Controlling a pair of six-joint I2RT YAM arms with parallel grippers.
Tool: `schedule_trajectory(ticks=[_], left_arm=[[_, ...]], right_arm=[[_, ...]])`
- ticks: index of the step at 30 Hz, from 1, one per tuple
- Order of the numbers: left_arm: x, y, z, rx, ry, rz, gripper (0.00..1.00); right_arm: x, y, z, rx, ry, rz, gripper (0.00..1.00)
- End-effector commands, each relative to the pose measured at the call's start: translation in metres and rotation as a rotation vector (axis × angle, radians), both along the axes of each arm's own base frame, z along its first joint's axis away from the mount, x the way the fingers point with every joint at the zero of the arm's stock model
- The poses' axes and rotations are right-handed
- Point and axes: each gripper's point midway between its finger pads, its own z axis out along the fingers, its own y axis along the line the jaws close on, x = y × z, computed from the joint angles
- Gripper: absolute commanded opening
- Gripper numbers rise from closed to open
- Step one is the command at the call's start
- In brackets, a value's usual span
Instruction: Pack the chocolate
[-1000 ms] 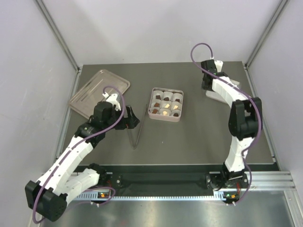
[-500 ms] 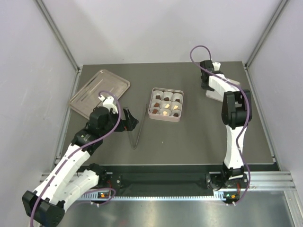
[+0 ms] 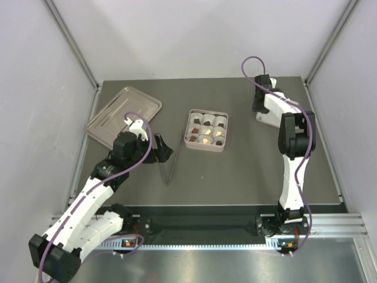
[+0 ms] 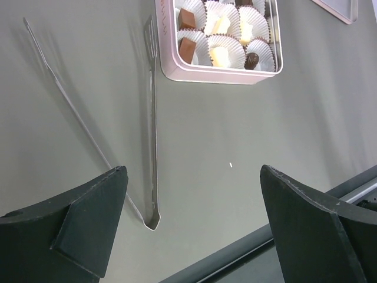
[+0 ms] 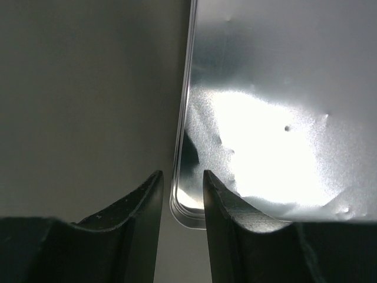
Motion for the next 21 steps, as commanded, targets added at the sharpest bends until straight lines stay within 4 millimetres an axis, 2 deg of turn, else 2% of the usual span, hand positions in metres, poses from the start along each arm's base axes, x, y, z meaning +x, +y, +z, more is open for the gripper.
schedule_trajectory(ticks=[1,9,11,12,13,15,16,18,19,21], left_arm=[[0.008,-0.004,0.013,-0.021,-0.055,-0.005,0.99],[0.005,-0.001,0.018,-0.01,-0.067,-0.002,0.99],[0.003,0.0,0.02,-0.003,-0.065,-0.01,0.99],[0.003,0.001,0.022,0.0,-0.069,-0.006,0.99],[0.003,0.002,0.025,-0.001,-0.072,-0.001,0.99],[0.002,0.001,0.029,-0.007,-0.071,-0.003,0.99],[0.002,0.001,0.036,-0.015,-0.082,-0.005,0.99],[0.002,-0.002,0.043,-0.025,-0.08,-0.013,0.99],[0.003,-0.002,0.045,-0.026,-0.077,-0.005,0.99],[0.004,0.0,0.046,-0.019,-0.059,0.009,0.99]], right_arm=[[0.008,0.001,-0.009,0.044,0.003,0.029,0.34],[0.01,0.004,-0.015,0.087,0.023,0.049,0.28],[0.012,0.005,-0.014,0.09,0.022,0.068,0.21],[0.013,0.005,-0.01,0.087,0.017,0.082,0.07],[0.015,0.007,0.002,0.087,-0.005,0.094,0.01],[0.018,0.008,0.022,0.088,-0.045,0.114,0.0],[0.02,0.008,0.046,0.085,-0.088,0.131,0.0],[0.019,0.015,0.07,0.106,-0.127,0.167,0.0],[0.016,0.017,0.096,0.116,-0.17,0.181,0.0],[0.009,0.025,0.115,0.153,-0.199,0.205,0.0]])
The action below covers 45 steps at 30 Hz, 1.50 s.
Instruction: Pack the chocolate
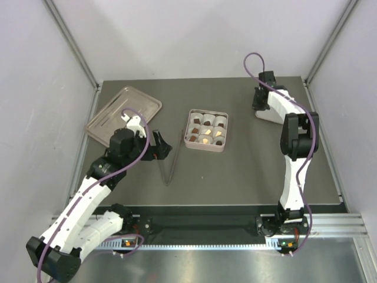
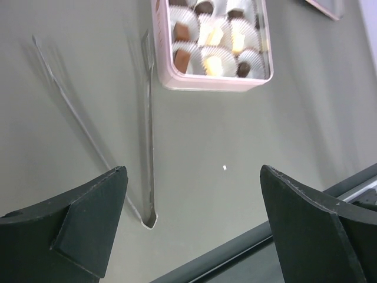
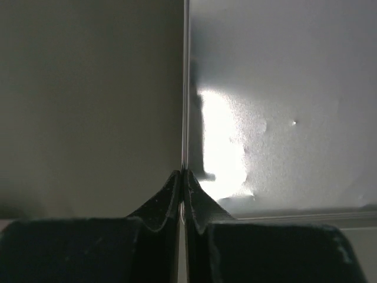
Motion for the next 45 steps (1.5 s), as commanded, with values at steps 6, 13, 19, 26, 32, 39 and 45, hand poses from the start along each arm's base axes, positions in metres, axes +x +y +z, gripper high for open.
schedule_trajectory(ticks=[6,13,19,26,32,39,45], left_arm=[[0.016,-0.004,0.05,-0.013,-0.076,0.01,0.99],[0.032,-0.01,0.088,0.008,-0.181,-0.036,0.98],[0.05,-0.038,0.152,-0.253,-0.3,-0.162,0.95],[0.049,-0.038,0.195,-0.588,-0.392,-0.303,0.92],[0.045,-0.034,0.234,-0.742,-0.53,-0.449,0.92],[0.05,-0.027,0.257,-0.923,-0.582,-0.554,0.92],[0.058,-0.021,0.265,-1.036,-0.652,-0.641,0.93]], right_arm=[[-0.028,0.044,0.208,0.222,-0.394,0.128,0.0],[-0.085,0.145,0.294,0.542,-0.524,0.343,0.0],[-0.152,0.232,0.389,0.846,-0.672,0.576,0.0],[-0.216,0.251,0.479,1.138,-0.803,0.707,0.0],[-0.252,0.251,0.513,1.306,-0.835,0.763,0.0],[-0.294,0.259,0.536,1.464,-0.827,0.876,0.0],[-0.322,0.265,0.549,1.552,-0.791,0.927,0.0]])
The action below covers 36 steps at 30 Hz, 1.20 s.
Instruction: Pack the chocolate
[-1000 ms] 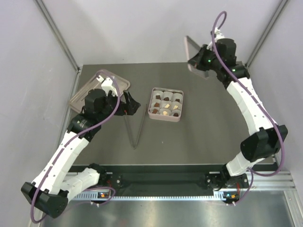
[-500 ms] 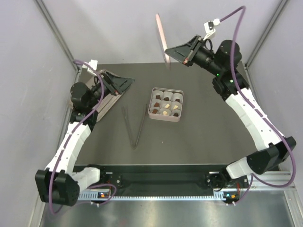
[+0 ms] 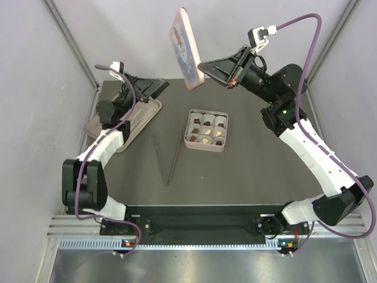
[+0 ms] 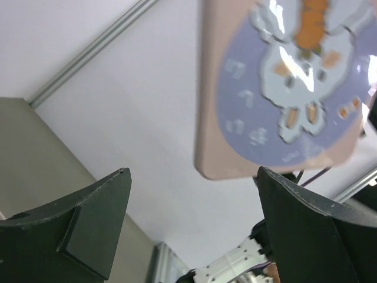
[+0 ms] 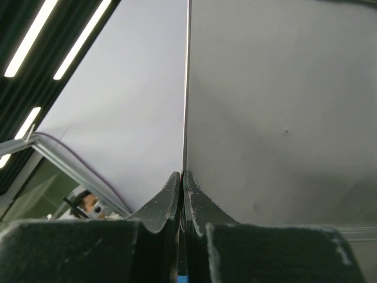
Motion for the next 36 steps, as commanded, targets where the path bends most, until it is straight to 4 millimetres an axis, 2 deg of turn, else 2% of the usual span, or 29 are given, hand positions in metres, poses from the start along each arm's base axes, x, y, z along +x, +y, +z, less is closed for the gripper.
schedule_trajectory(ticks=[1,2,7,8,16,21,25,30,36], left_arm=[[-0.051,0.009,0.055,-0.124,-0.355,-0.092,0.93],[-0.042,0.008,0.055,-0.131,-0.347,-0.097,0.93],[-0.033,0.009,0.062,-0.146,-0.376,-0.08,0.96],[-0.037,0.008,0.073,-0.16,-0.402,-0.085,0.96],[-0.059,0.005,0.099,-0.164,-0.49,-0.108,0.98],[-0.053,0.004,0.098,-0.168,-0.471,-0.122,0.98],[-0.05,0.005,0.099,-0.188,-0.467,-0.115,0.98],[-0.062,0.003,0.11,-0.205,-0.492,-0.131,0.98],[-0.068,0.008,0.108,-0.243,-0.453,-0.118,0.92]], right_arm=[[-0.048,-0.006,0.042,0.109,-0.119,0.088,0.0],[-0.049,-0.006,0.043,0.115,-0.12,0.088,0.0],[-0.058,-0.002,0.042,0.148,-0.096,0.142,0.0],[-0.062,-0.002,0.043,0.19,-0.095,0.188,0.0],[-0.051,0.008,0.032,0.192,-0.045,0.209,0.0],[-0.05,0.015,0.03,0.225,-0.018,0.267,0.0],[-0.043,0.026,0.018,0.208,0.01,0.291,0.0],[-0.032,0.033,-0.003,0.204,0.077,0.33,0.0],[-0.003,0.026,-0.037,0.188,0.148,0.297,0.0]])
